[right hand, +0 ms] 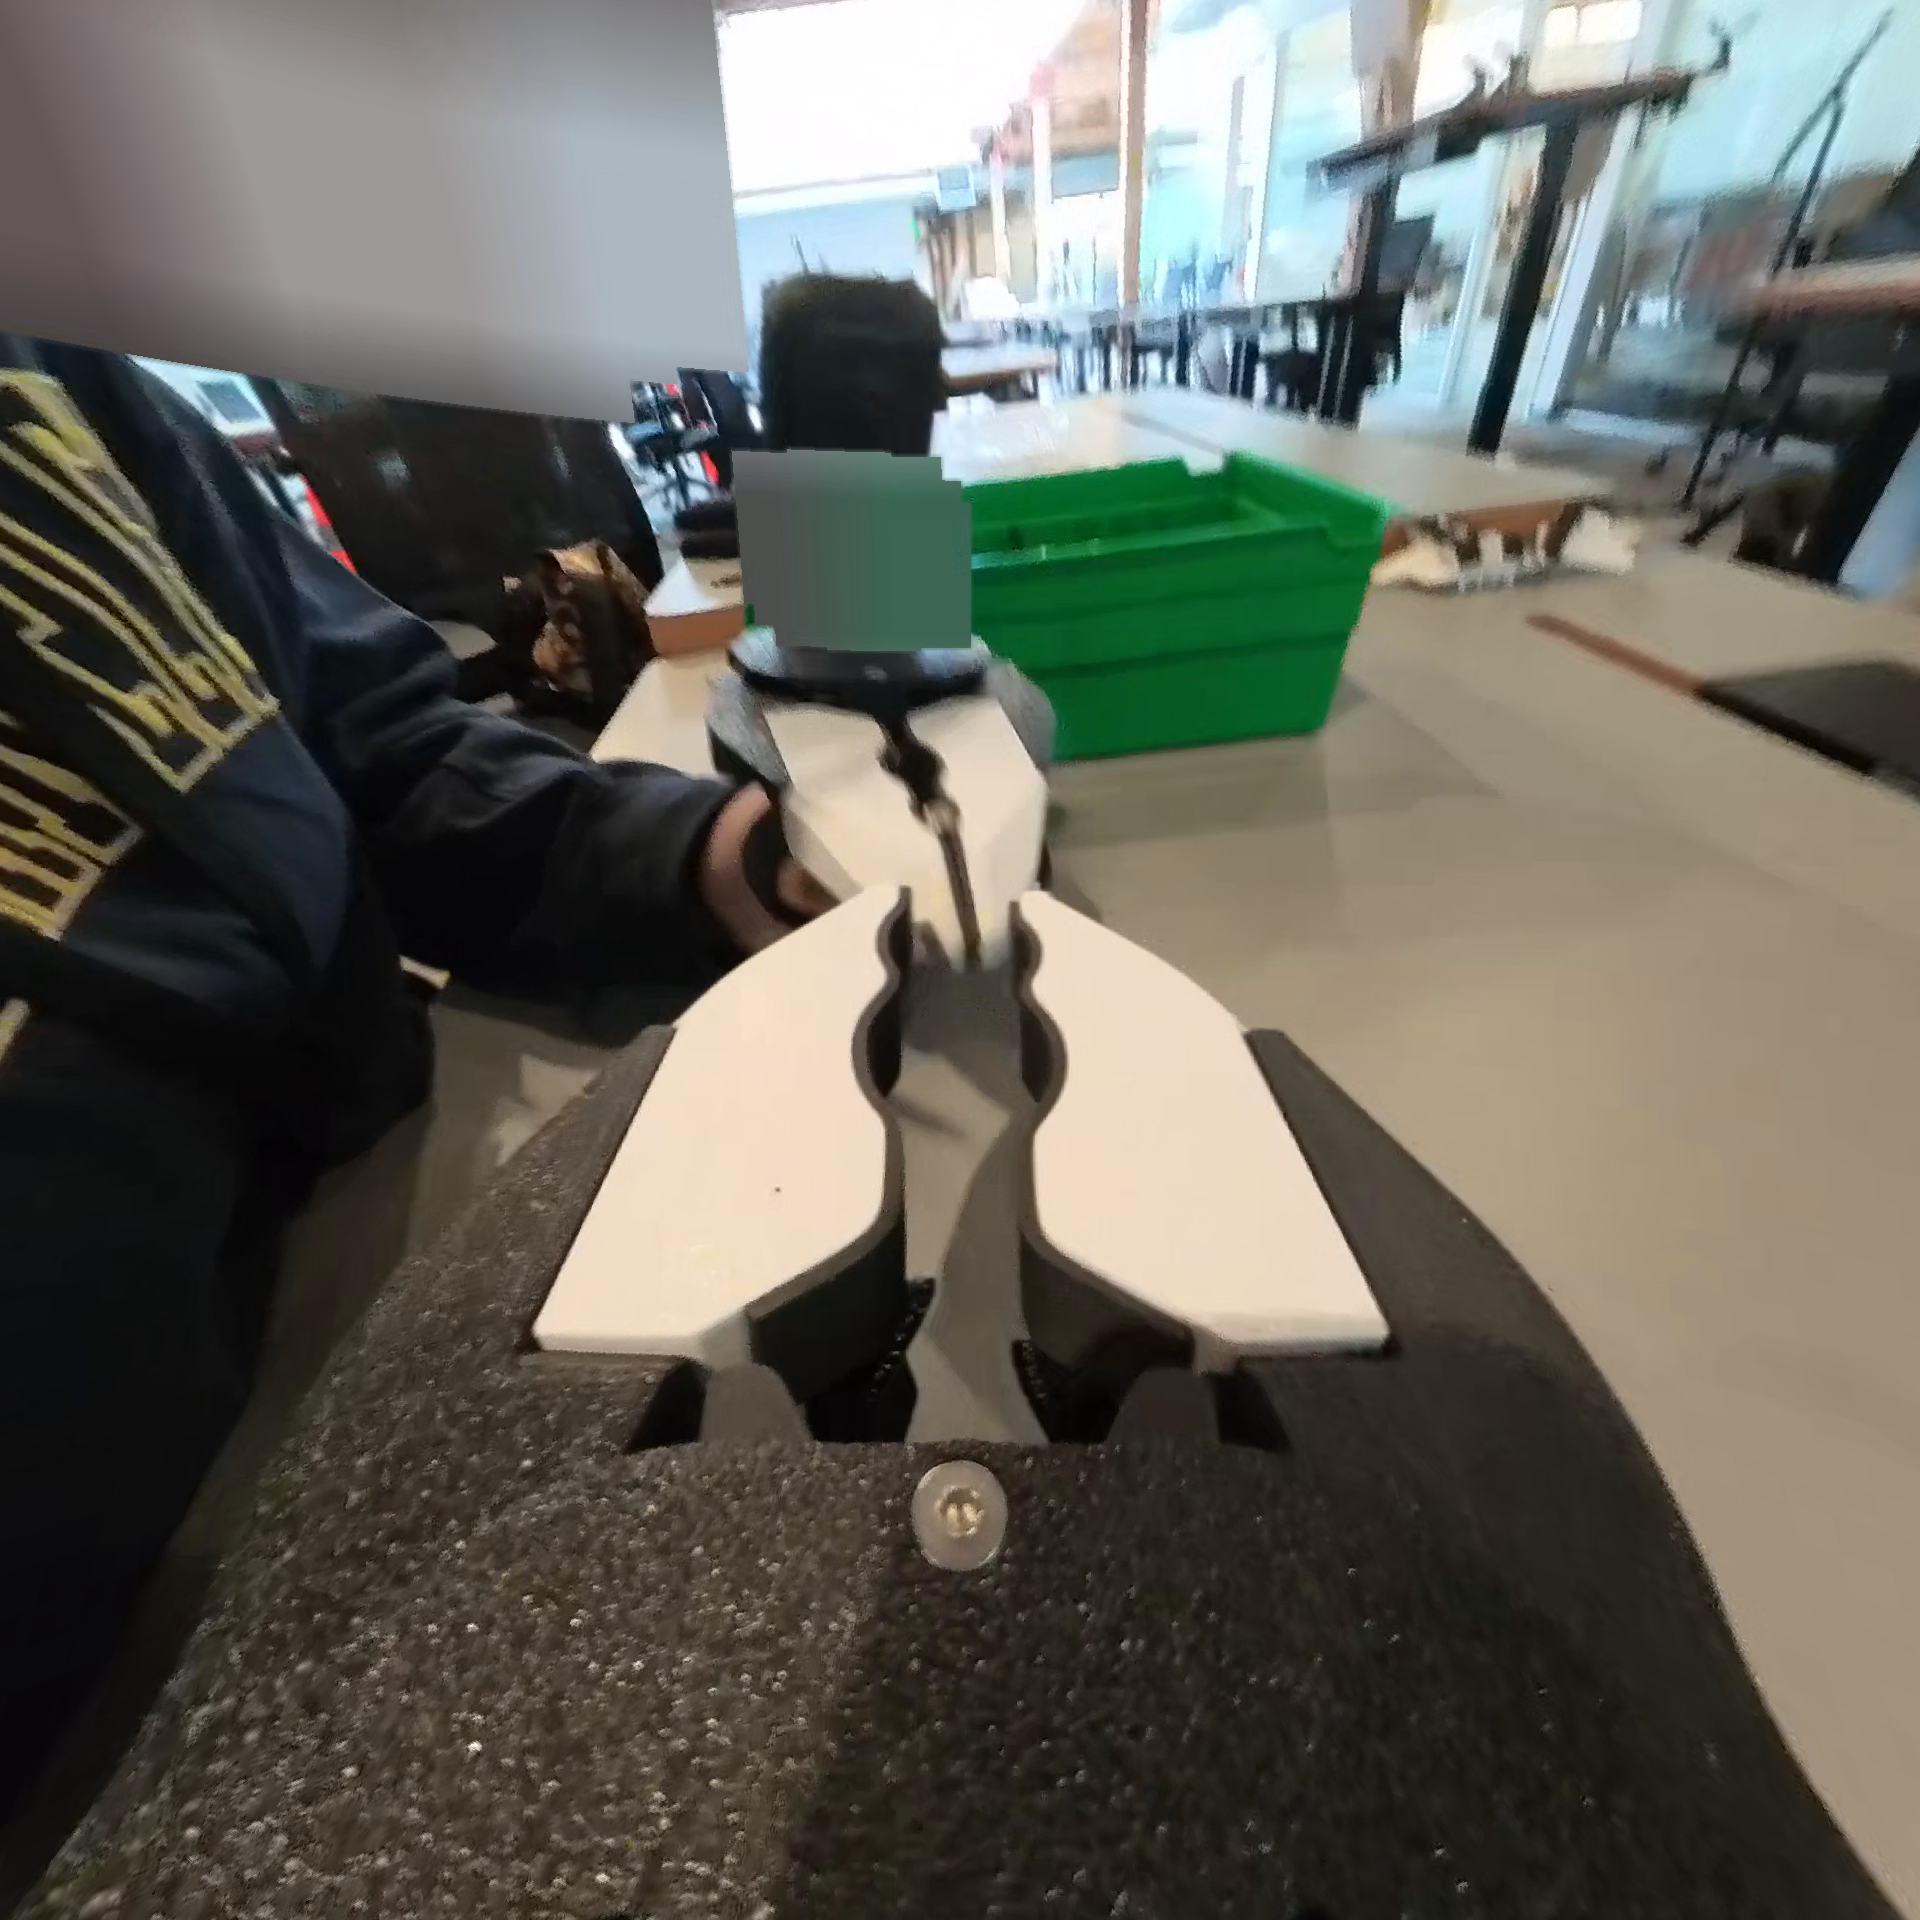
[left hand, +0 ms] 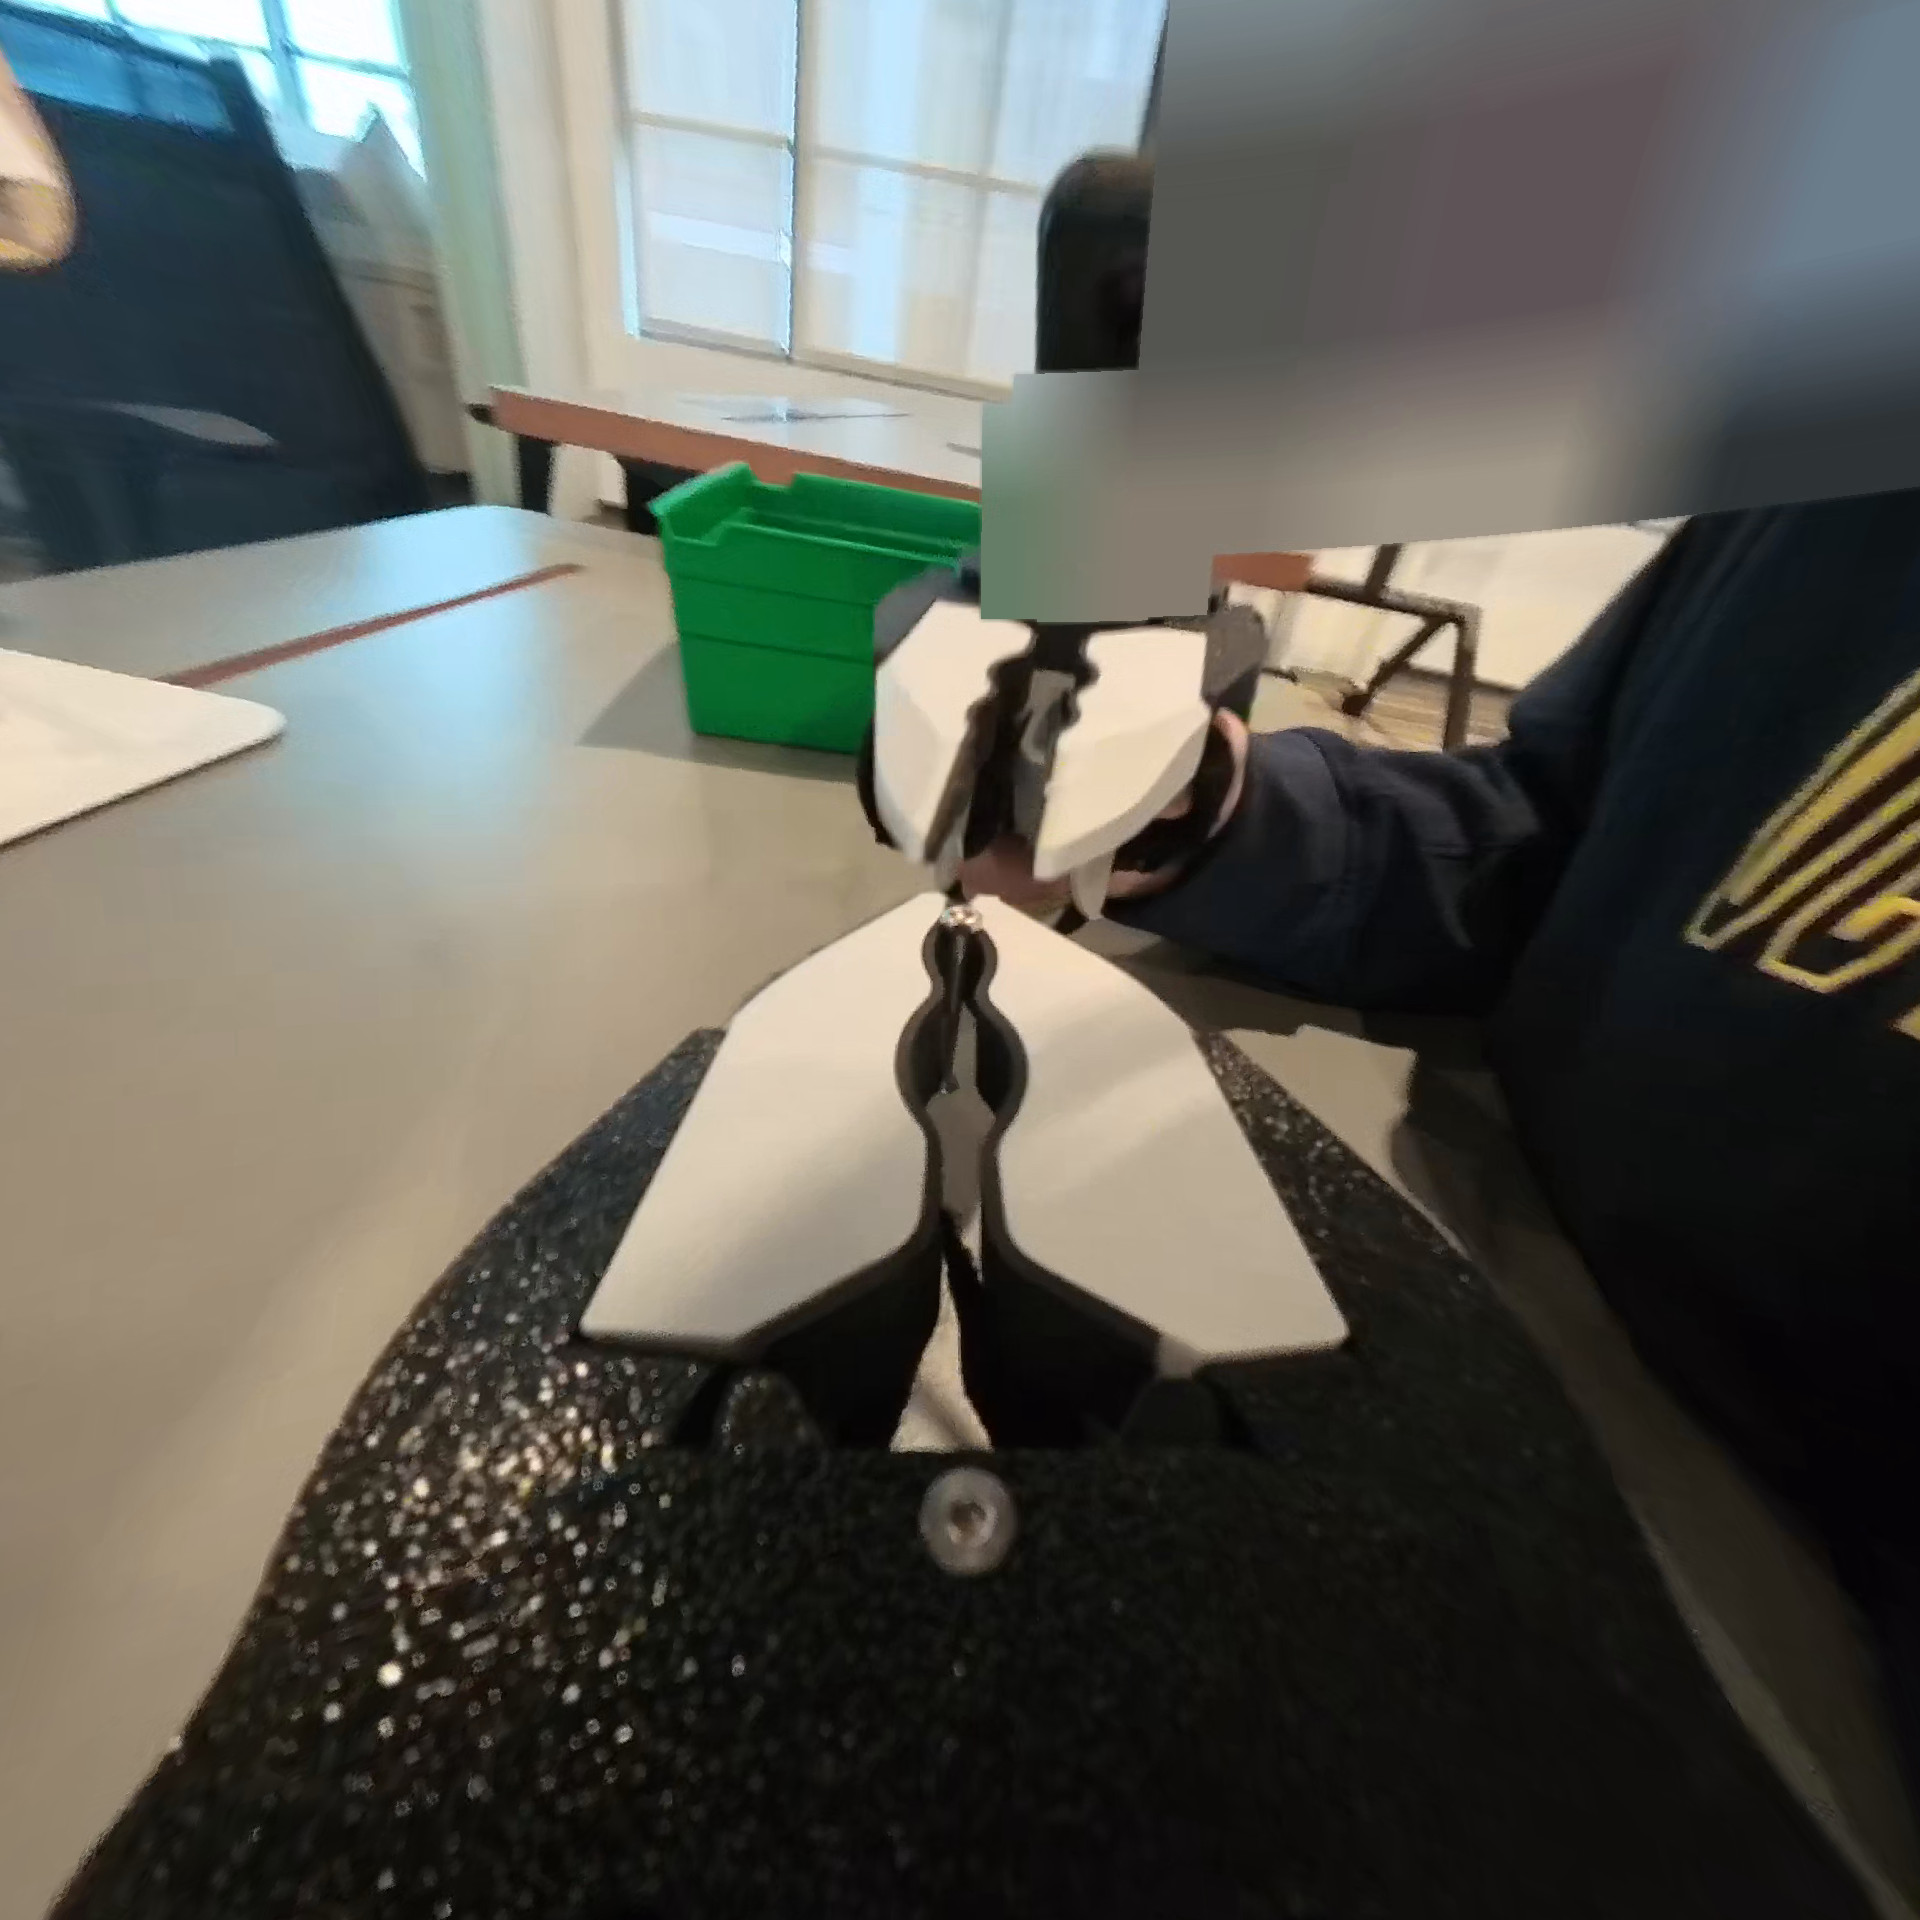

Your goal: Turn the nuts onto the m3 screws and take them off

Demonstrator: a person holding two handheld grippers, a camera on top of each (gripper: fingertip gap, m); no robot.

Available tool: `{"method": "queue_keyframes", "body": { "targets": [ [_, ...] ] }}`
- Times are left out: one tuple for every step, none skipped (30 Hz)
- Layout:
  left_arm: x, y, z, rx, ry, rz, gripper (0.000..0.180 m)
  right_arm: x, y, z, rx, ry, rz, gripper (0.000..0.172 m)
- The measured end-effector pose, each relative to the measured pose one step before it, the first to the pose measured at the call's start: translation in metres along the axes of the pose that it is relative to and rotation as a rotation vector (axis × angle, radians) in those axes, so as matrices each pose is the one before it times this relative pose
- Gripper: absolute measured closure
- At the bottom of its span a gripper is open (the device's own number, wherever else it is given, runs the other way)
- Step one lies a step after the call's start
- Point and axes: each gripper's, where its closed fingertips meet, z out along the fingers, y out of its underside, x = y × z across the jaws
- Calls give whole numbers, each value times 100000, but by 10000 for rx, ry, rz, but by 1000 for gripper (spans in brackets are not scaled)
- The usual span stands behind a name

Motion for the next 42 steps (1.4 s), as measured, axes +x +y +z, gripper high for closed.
{"method": "queue_keyframes", "body": {
  "targets": [
    [-6,-398,-188,290,59,-134,180,224,414,-268,-236,45,201,149],
    [102,-577,-227,415,203,-302,180,108,365,8,-231,-74,272,144],
    [161,-638,-236,480,309,-429,180,-91,342,197,-206,-142,326,139],
    [172,-632,-247,482,345,-476,180,-254,216,428,-88,-173,301,136],
    [107,-545,-243,434,282,-408,180,-273,147,540,-12,-169,237,136],
    [26,-381,-210,316,176,-290,180,-302,101,681,-10,-73,165,136],
    [-31,-190,-132,175,85,-150,180,-197,79,616,31,-27,98,138],
    [44,-32,-35,42,79,-49,180,-42,-93,568,112,51,49,142],
    [88,82,51,-54,59,15,180,-268,-239,377,196,-56,-5,143],
    [123,139,101,-88,46,70,180,-165,-203,283,130,-9,-14,144],
    [131,175,126,-106,44,70,180,63,-148,200,97,141,-74,145],
    [81,208,113,-121,26,51,180,24,-196,90,154,141,-125,147],
    [46,216,109,-129,14,34,180,10,-184,31,132,112,-120,149],
    [36,180,87,-106,14,28,180,17,-161,-19,72,120,-103,152],
    [50,130,62,-69,17,20,180,-23,-115,14,68,12,-84,156],
    [31,83,44,-43,7,13,180,-141,-63,22,72,-49,-11,159],
    [14,33,14,-20,-2,23,180,-84,10,-11,48,-69,14,162],
    [8,26,-5,-19,-6,21,180,-50,9,-5,81,-62,36,167],
    [-30,27,-33,-15,-20,15,180,-61,-7,17,99,-82,90,169],
    [-33,9,-26,-6,-28,21,180,-52,-17,35,114,-87,175,169],
    [-30,31,-21,-7,-23,18,180,-184,3,55,134,-192,174,169],
    [-4,39,-7,-19,-4,7,180,-163,29,47,84,-158,125,170],
    [-5,55,17,-28,-1,3,180,21,40,21,17,-9,8,170],
    [16,21,0,-12,4,-2,180,-3,-18,-36,25,21,-130,170],
    [8,-24,-27,19,5,-9,180,-24,-66,-69,46,23,-168,171],
    [12,-46,-57,34,14,-19,180,54,-82,-82,47,71,-121,171],
    [41,-46,-69,27,47,-26,180,72,-76,-78,43,57,-66,172],
    [19,-28,-71,6,36,-24,180,55,-46,-98,17,16,-33,172],
    [32,-50,-68,8,15,19,180,56,-42,-110,16,3,-13,172],
    [95,-77,-59,23,37,76,180,82,-16,-109,3,23,-8,172],
    [67,-94,-46,22,-2,98,180,48,13,-104,-20,8,-46,172],
    [-68,-86,-74,-10,-125,118,180,36,33,-85,-36,15,-72,172],
    [-143,-63,-98,-38,-185,159,180,62,80,-56,-64,40,-59,172],
    [-74,-99,-108,-23,-128,165,180,91,128,-16,-105,53,-45,172],
    [-71,-132,-130,1,-111,120,180,107,137,-15,-104,64,-60,172],
    [-163,-136,-159,12,-138,83,180,132,147,-22,-126,86,-74,172],
    [-231,-149,-203,33,-158,46,180,186,175,-55,-144,105,-86,172],
    [-244,-170,-233,58,-148,15,180,209,157,-65,-129,122,-88,172],
    [-204,-184,-224,65,-114,1,180,288,164,-70,-123,167,-71,172],
    [-196,-162,-214,51,-103,12,180,307,133,-78,-80,185,-72,172],
    [-186,-107,-176,9,-104,42,178,350,68,-89,-28,215,-60,172],
    [-120,-36,-154,-49,-79,73,178,390,2,-144,24,247,-76,172]
  ]
}}
